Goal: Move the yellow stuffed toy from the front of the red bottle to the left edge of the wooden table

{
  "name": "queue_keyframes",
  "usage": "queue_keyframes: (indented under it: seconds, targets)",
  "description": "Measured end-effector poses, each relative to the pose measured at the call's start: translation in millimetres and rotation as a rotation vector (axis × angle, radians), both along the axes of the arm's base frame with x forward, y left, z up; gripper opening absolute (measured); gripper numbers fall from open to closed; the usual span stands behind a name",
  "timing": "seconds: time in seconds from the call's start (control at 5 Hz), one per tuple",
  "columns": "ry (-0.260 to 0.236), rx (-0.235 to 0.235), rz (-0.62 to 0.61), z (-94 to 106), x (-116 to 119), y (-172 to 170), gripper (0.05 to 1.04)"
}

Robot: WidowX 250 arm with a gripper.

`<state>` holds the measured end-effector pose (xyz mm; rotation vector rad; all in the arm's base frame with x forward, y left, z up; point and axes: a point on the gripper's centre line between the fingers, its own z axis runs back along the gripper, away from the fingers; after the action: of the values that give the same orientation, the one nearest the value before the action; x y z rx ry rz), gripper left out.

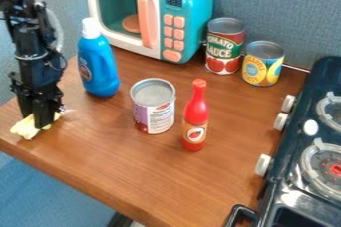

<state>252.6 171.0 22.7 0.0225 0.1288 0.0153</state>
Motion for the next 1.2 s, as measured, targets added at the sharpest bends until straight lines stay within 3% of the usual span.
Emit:
queue_keyframes:
  seconds: [0.2, 0.4, 0.6, 0.8, 1.0, 1.2]
  targets:
    - [-0.047, -0.020, 0.017, 9.6, -0.2, -2.9, 0.749]
    - [-0.171, -0.073, 0.085, 30.3, -5.3, -4.3, 0.989]
    - [-0.279, -0.008, 0.131, 68.0, -14.9, -9.8, 1.006]
    - [-0.332, 0.010, 0.124, 98.8, -21.7, -26.2, 1.001]
    - [-0.295, -0.087, 0.070, 97.5, -20.9, -69.0, 1.001]
    - [-0.277, -0.101, -0.013, 93.3, -7.9, -105.6, 1.000]
